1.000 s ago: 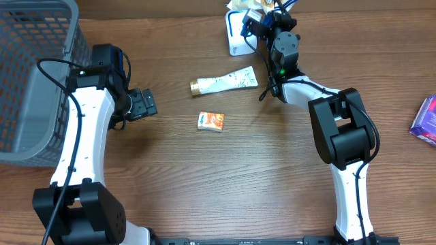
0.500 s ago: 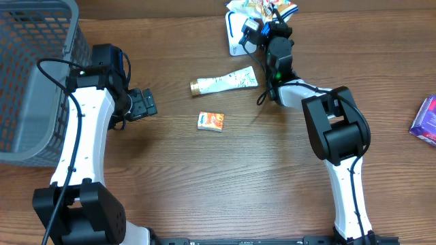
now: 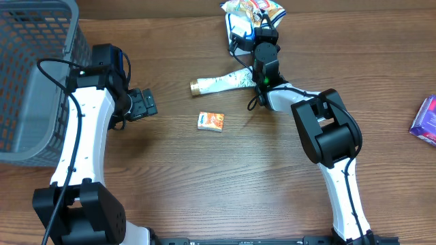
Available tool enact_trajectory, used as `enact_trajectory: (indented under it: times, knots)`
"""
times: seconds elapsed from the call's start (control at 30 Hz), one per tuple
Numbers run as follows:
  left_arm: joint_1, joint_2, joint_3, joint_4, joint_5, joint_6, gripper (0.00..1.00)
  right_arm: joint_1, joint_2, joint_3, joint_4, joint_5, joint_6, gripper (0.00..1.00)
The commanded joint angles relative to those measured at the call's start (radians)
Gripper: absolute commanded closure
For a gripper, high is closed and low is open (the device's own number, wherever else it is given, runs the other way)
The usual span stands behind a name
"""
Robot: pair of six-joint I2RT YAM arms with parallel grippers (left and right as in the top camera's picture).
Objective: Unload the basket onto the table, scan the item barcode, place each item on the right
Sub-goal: 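Hold the yellow bag over the scanner window with the right gripper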
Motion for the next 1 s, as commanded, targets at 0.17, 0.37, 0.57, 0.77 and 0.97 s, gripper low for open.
enact_trajectory:
  times: [0.17,0.37,0.57,0.77,0.97]
  knots:
    - [-0.001,-0.024,0.016,0.001,-0.009,0.004,0.00,0.018,-0.069,0.017,-0.192,0.121,-0.022,0.96]
    - [-0.001,-0.024,0.016,0.001,-0.009,0.004,0.00,0.039,-0.118,-0.065,-0.253,0.141,-0.022,0.96]
    - [-0.001,-0.024,0.016,0.001,-0.009,0.004,0.00,0.064,-0.158,-0.158,-0.301,0.147,-0.023,0.96]
    - [-0.001,-0.024,0.016,0.001,-0.009,0.004,0.00,0.067,-0.161,-0.174,-0.509,0.146,0.005,0.96]
    - [-0.001,-0.024,0.016,0.001,-0.009,0.004,0.00,0.069,-0.161,-0.174,-0.446,0.138,-0.022,0.96]
